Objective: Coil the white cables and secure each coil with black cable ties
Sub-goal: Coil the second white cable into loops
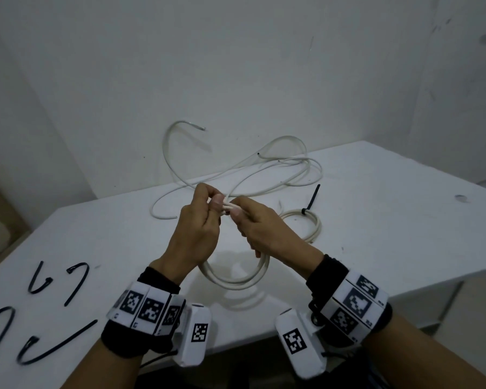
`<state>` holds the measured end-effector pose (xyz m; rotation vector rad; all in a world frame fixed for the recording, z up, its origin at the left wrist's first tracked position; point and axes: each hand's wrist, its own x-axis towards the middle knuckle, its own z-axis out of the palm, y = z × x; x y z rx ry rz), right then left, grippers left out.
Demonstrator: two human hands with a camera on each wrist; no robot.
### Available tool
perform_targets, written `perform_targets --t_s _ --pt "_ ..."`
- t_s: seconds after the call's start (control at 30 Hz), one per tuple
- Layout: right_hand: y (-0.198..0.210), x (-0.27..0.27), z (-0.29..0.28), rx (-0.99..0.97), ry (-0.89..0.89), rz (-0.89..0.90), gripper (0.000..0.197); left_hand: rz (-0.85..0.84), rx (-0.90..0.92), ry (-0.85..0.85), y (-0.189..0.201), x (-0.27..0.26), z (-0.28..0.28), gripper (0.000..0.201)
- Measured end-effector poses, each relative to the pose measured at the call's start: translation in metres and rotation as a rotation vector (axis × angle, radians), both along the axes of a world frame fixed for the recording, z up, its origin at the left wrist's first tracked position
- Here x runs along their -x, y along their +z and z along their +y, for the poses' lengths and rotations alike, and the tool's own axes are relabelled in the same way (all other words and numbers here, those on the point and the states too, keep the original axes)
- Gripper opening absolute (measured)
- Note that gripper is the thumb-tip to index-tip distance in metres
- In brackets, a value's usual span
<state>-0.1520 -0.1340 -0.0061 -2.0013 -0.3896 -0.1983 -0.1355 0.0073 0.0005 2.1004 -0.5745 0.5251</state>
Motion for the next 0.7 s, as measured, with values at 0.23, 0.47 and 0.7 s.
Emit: perform_targets --t_s 0.23,0.47,0.7 --pt "-0.001 -0.002 -0.003 0.132 -0.048 -0.078 0.024 -0.024 -0.094 0.137 0.002 0.000 -0.006 0.036" --pt "0.024 -0.006 -0.007 0.208 0.043 -0.052 0.027 -0.057 -0.034 0.114 0.012 0.002 -0.008 0.038" --pt "0.031 -0.005 -0.008 0.094 0.157 0.088 0.028 -0.008 -0.017 0.074 0.010 -0.001 -0.007 0.039"
